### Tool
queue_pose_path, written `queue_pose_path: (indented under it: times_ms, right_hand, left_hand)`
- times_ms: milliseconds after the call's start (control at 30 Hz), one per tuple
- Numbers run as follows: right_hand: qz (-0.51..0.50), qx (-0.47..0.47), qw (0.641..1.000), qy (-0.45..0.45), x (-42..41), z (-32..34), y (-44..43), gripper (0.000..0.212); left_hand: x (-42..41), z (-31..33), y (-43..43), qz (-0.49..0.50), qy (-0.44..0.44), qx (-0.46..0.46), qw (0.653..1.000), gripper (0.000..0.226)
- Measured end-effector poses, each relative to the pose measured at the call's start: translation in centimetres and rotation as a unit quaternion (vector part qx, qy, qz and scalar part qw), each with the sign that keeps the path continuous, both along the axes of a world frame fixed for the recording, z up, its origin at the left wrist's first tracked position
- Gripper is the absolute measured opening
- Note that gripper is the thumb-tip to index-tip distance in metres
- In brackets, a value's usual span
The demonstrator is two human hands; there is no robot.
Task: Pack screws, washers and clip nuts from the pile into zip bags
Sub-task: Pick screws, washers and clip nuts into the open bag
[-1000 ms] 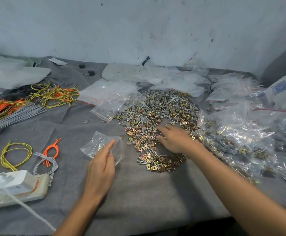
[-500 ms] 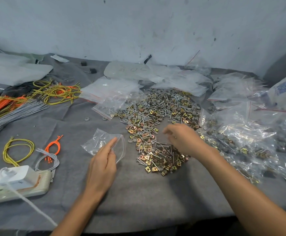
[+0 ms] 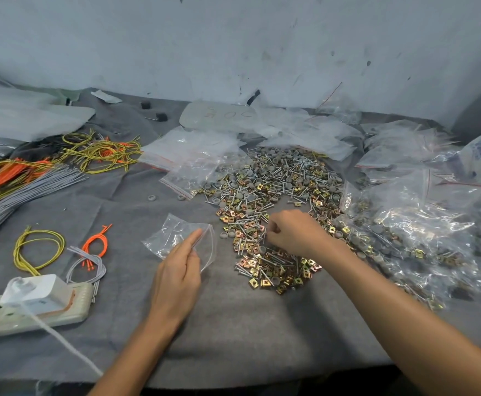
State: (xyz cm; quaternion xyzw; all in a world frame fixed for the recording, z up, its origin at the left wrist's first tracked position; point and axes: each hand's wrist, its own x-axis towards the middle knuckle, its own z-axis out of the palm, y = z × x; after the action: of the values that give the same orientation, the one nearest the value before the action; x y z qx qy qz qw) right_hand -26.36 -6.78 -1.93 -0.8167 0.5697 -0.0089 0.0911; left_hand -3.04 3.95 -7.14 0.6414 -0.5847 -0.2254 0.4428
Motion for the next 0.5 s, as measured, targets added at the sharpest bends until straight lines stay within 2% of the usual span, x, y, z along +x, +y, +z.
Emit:
queue_pose_path:
  times_ms: [100,200,333,500]
  right_hand:
    - [-0.036,-0.013,0.995,-0.094,-0.2,0.9,0.6,0.012]
    - [-0.023,0.018,0.984,-0.175,1.2,2.0,2.5,0.009]
    - [0.051,0.027,0.980,-0.192,5.3,2.0,5.6,0.005]
    - [0.099,-0.079,0.983,-0.135,9.4,0.0,6.9,0.017]
  left_hand:
    - [0.0,0.1,0.0,-0.001,0.002,-0.004,1.000,0.045]
    - [-0.1,0.2,0.0,-0.002,0.001,-0.008,1.000,0.045]
    - [0.0,0.2,-0.1,-0.003,-0.006,-0.016,1.000,0.044]
    - [0.1,0.4,-0.1,-0.004,-0.016,-0.014,1.000,0.050]
